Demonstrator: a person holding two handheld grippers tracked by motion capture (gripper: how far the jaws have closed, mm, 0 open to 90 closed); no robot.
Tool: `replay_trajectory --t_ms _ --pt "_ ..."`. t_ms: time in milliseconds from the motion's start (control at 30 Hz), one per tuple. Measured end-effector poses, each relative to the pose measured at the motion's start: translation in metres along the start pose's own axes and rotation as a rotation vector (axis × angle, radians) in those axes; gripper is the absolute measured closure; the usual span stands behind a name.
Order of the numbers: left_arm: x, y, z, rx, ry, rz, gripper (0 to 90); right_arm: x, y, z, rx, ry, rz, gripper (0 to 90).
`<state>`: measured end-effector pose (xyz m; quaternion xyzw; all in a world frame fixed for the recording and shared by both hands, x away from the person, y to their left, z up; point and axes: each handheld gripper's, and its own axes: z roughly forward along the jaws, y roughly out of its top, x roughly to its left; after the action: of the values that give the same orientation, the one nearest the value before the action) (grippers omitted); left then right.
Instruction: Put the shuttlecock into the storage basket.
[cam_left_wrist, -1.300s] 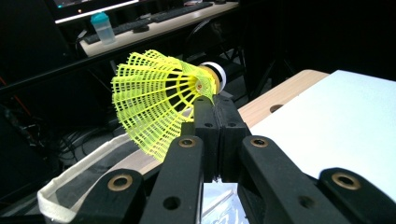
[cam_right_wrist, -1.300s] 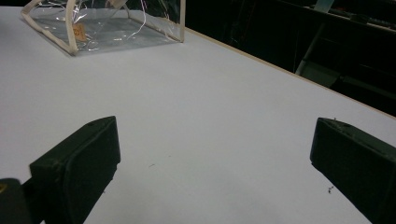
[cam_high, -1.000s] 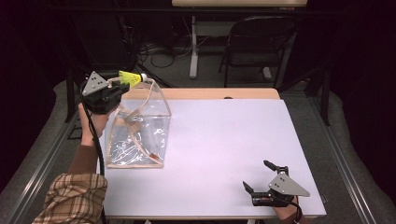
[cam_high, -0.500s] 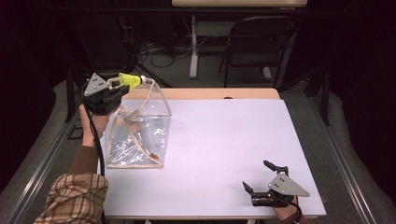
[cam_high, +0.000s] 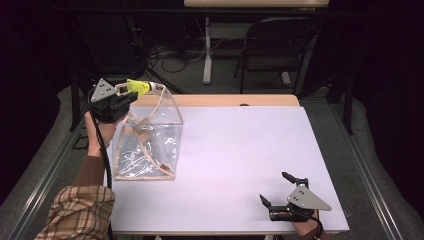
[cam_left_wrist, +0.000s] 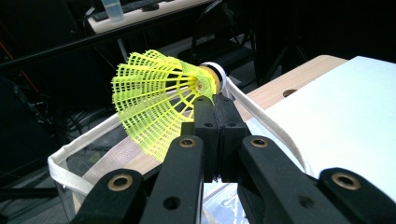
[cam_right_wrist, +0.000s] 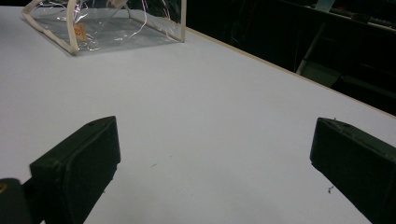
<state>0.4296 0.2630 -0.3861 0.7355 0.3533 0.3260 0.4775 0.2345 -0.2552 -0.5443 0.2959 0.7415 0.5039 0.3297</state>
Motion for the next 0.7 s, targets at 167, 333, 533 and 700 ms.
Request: replay_trajectory --t_ms 167,333,533,700 --pt "0.0 -0.001 0.002 0.006 0.0 -0.005 89.4 0.0 0.0 0.0 -0.002 0.001 0.0 1.1" --pt "0.002 -0.002 0.002 0.013 0.003 -0.009 89.4 0.0 0.0 0.0 0.001 0.0 0.001 1.2" --pt "0.004 -0.007 0.005 0.024 0.004 -0.016 89.4 0.0 0.0 0.0 0.0 0.0 0.001 1.1" --pt "0.006 -0.011 0.006 0.034 0.005 -0.029 89.4 0.001 0.0 0.0 -0.003 0.0 -0.002 1.1"
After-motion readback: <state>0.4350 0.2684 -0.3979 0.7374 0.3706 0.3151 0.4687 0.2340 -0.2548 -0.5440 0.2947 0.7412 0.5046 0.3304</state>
